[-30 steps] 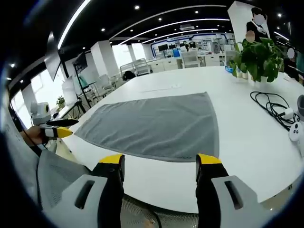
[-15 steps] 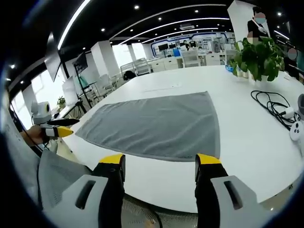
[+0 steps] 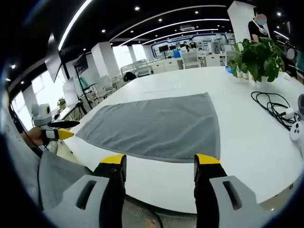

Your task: Fold the towel on the table until its edges align and the towel forms a compact rectangular stack.

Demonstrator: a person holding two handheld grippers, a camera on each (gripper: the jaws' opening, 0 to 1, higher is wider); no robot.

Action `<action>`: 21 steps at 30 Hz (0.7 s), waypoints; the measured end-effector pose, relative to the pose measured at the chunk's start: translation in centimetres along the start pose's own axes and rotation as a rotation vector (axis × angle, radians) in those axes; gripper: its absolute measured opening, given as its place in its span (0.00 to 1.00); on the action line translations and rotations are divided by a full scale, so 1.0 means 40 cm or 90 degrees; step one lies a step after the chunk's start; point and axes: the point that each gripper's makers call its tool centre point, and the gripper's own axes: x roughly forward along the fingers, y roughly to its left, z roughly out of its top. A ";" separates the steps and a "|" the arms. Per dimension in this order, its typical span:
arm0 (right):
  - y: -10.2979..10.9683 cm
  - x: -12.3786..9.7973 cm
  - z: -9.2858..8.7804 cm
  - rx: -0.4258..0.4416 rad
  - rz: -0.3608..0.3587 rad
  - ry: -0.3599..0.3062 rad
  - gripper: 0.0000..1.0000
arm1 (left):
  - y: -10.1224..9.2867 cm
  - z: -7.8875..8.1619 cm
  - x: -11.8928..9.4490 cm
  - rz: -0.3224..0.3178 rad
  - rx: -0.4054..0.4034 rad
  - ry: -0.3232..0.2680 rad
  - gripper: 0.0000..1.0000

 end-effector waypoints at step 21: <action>-0.006 -0.002 0.002 0.007 -0.010 -0.005 0.57 | -0.011 0.000 0.011 -0.015 0.005 0.004 0.90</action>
